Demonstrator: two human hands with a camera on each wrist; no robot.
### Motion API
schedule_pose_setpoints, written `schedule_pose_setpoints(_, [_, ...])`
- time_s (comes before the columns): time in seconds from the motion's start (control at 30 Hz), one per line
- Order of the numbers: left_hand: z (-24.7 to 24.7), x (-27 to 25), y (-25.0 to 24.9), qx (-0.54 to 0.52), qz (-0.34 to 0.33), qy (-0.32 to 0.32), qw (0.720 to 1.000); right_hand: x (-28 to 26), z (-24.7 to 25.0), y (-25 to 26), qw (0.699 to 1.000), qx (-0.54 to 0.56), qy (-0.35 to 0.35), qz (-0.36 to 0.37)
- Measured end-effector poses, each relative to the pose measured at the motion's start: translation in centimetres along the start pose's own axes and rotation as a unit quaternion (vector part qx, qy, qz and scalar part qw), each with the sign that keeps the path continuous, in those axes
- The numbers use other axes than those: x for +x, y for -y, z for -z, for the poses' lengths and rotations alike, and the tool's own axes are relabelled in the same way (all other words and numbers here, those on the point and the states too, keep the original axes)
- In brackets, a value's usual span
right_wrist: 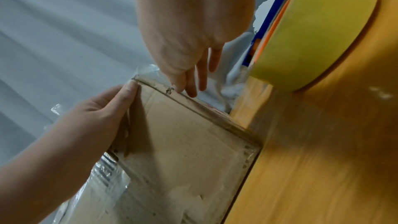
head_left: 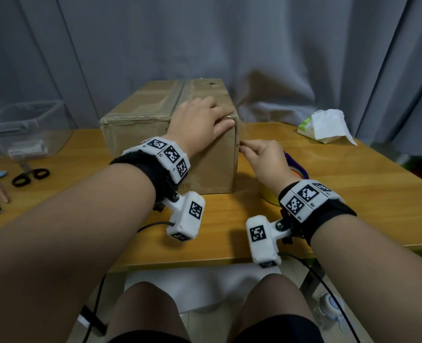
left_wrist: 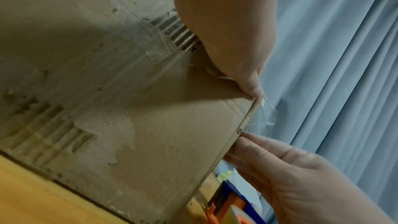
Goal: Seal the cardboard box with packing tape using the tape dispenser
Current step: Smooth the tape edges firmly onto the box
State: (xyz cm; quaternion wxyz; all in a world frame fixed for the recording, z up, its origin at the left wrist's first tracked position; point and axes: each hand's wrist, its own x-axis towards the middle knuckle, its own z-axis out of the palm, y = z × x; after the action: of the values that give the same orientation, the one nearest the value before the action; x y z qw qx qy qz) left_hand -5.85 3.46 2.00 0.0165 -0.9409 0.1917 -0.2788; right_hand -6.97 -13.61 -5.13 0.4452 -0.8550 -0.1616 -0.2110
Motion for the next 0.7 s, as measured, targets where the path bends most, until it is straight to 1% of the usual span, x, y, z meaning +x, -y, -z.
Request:
schedule_pose_setpoints(0.07, [0.0,-0.1,-0.1,0.005,0.003,-0.001,1.0,-0.2,0.0,0.2,1.0,0.017,0.008,0.005])
schedule_pose_setpoints(0.13, [0.0,-0.1,-0.3,0.009,0.004,-0.002,1.0,-0.2,0.0,0.3,1.0,-0.002,0.02,0.02])
schedule_pose_setpoints(0.2, [-0.1,-0.2,-0.3,0.007,0.007,-0.004,1.0,-0.2,0.1,0.4,0.998,-0.025,0.05,0.025])
schedule_pose_setpoints(0.23, [-0.1,-0.2,-0.4,0.004,0.009,-0.006,1.0,-0.3,0.2,0.4,0.997,-0.024,0.076,0.016])
schedule_pose_setpoints(0.33, [-0.1,-0.3,-0.5,-0.003,0.016,-0.012,1.0,-0.2,1.9,1.3,0.982,0.07,0.173,-0.027])
schedule_pose_setpoints(0.37, [-0.1,-0.3,-0.6,-0.004,0.017,-0.014,1.0,0.0,2.6,2.1,0.979,0.089,0.18,-0.029])
schedule_pose_setpoints(0.4, [-0.1,-0.3,-0.6,-0.005,0.019,-0.015,1.0,0.5,3.2,2.8,0.981,0.104,0.16,-0.022])
schedule_pose_setpoints(0.47, [-0.1,-0.4,-0.7,-0.009,0.024,-0.016,1.0,1.6,3.8,4.3,0.987,0.124,0.098,-0.004])
schedule_pose_setpoints(0.5, [-0.1,-0.4,-0.8,-0.01,0.027,-0.015,0.999,1.9,3.9,4.9,0.988,0.129,0.088,0.002])
schedule_pose_setpoints(0.57, [0.0,-0.2,-1.1,-0.01,0.035,-0.007,0.999,2.1,3.7,5.3,0.988,0.121,0.093,0.004])
schedule_pose_setpoints(0.7, [0.1,0.3,-1.7,0.002,0.036,0.012,0.999,1.9,3.9,4.7,0.987,0.127,0.093,-0.023])
